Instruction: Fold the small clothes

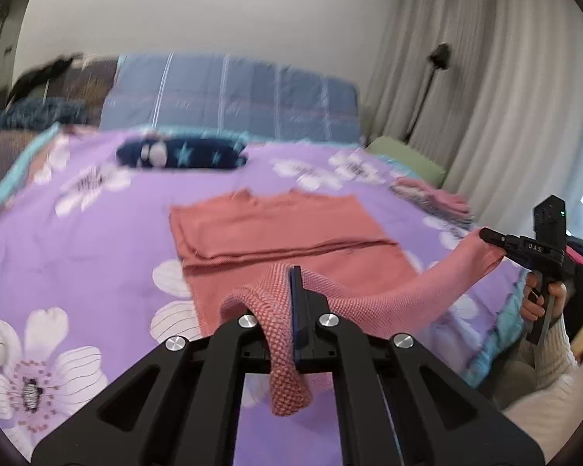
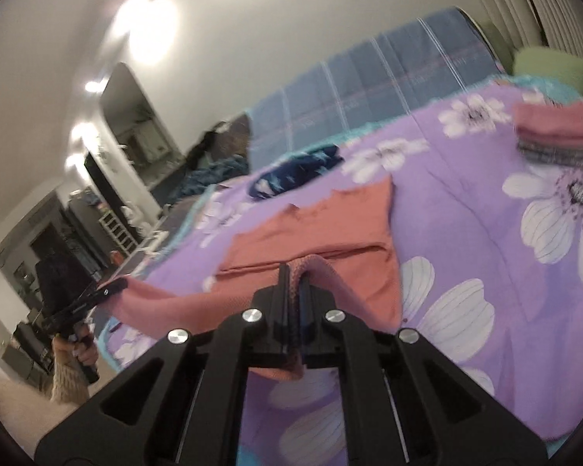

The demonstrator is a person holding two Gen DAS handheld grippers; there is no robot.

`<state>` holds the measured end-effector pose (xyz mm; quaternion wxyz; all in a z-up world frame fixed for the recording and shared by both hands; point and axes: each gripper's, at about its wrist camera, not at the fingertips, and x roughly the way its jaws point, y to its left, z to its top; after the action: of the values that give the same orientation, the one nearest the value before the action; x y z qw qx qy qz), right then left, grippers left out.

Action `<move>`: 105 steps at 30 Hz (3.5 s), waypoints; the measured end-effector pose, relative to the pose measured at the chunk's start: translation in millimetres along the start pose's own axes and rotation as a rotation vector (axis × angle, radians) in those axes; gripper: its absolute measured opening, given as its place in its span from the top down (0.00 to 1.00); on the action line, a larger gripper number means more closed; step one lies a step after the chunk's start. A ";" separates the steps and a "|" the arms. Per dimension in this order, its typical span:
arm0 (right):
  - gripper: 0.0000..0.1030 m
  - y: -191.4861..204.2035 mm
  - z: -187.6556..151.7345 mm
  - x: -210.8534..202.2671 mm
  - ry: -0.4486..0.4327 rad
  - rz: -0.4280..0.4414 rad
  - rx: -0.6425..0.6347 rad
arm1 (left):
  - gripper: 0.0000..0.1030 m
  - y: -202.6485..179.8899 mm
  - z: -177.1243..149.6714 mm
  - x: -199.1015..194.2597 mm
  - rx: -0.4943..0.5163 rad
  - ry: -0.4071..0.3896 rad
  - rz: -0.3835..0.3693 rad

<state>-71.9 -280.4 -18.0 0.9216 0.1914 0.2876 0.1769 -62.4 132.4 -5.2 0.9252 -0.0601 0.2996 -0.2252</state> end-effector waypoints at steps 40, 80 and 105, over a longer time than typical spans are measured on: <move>0.94 -61.5 52.5 194.1 0.238 -0.162 -0.030 | 0.96 99.2 31.5 174.7 -0.164 0.225 0.040; 0.96 -76.2 110.3 264.8 0.244 -0.132 -0.134 | 0.67 129.9 87.9 253.6 0.038 0.228 0.214; 0.96 -86.5 144.5 278.9 0.155 -0.142 -0.052 | 0.96 109.1 140.6 243.4 0.148 0.082 0.269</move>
<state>248.5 -269.8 -76.2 0.9115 0.1322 0.3662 0.1329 235.9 116.1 -46.0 0.9358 0.0580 0.3252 -0.1229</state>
